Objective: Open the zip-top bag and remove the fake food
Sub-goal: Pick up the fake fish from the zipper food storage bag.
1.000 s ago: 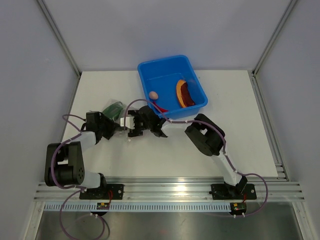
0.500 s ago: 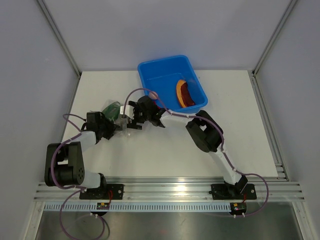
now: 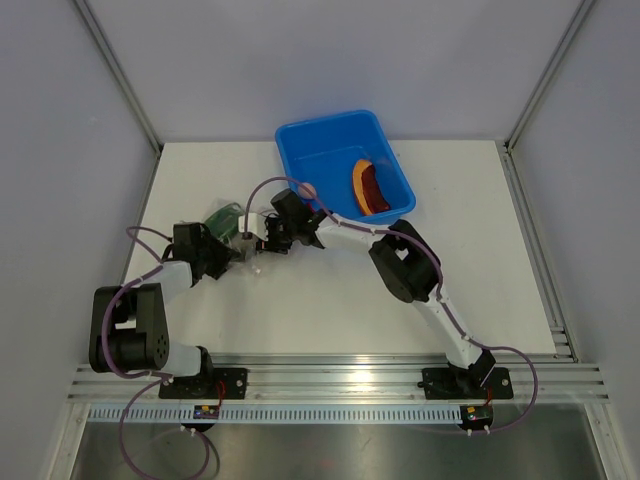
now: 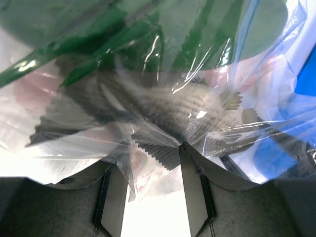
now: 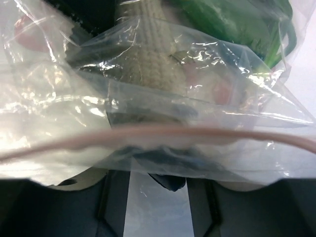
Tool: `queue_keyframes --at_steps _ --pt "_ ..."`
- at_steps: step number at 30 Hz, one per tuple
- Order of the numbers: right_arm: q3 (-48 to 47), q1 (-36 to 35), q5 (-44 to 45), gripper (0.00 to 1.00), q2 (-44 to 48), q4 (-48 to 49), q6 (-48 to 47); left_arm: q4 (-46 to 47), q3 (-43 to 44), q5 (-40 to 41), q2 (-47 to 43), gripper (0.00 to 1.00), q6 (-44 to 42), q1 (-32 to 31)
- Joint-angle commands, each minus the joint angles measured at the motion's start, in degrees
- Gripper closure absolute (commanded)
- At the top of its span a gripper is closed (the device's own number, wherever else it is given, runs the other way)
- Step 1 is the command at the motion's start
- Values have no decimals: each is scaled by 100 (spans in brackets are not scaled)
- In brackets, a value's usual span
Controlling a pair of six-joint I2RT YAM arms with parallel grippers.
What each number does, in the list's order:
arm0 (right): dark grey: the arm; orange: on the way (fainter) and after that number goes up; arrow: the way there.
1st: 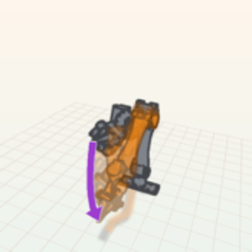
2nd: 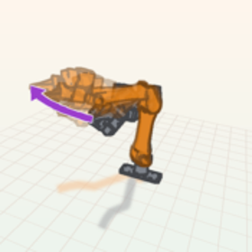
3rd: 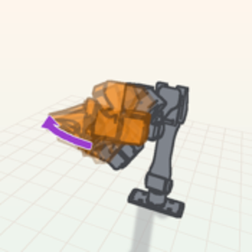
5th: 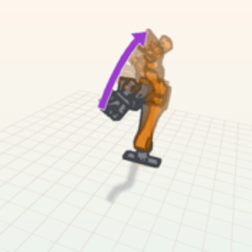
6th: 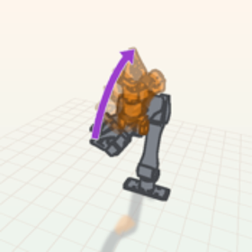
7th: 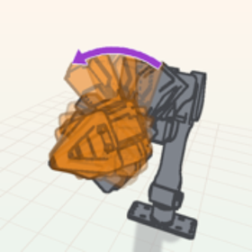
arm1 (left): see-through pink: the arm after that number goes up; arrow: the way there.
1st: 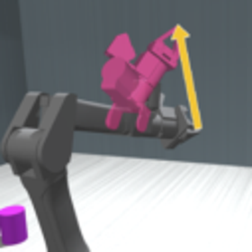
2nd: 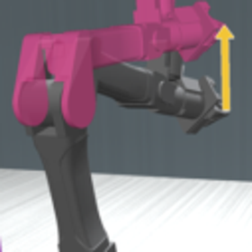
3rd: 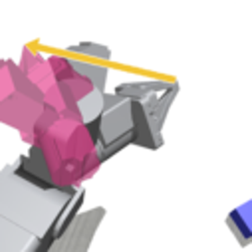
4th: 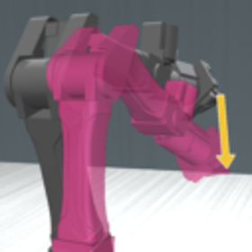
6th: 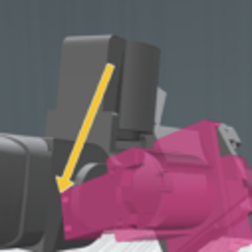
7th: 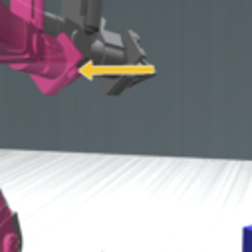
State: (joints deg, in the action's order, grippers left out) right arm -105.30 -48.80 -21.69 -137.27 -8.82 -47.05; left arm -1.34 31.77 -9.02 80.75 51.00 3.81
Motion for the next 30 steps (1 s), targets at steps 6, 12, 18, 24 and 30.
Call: queue_keyframes --at_steps 6,12,18,24,30 --pt "1027 2 -28 65 1009 178 46 -753 330 558 -138 50 -179 -21" --pt "1766 -60 -19 71 1738 504 257 -867 391 620 -112 41 -134 67" --pt "2030 -323 183 73 2178 390 398 -929 435 647 28 36 -126 146" --pt "2127 -622 631 72 2345 363 407 -920 444 655 107 35 -126 216" --pt "2145 -728 842 73 2389 425 688 -920 427 717 151 36 -82 243"
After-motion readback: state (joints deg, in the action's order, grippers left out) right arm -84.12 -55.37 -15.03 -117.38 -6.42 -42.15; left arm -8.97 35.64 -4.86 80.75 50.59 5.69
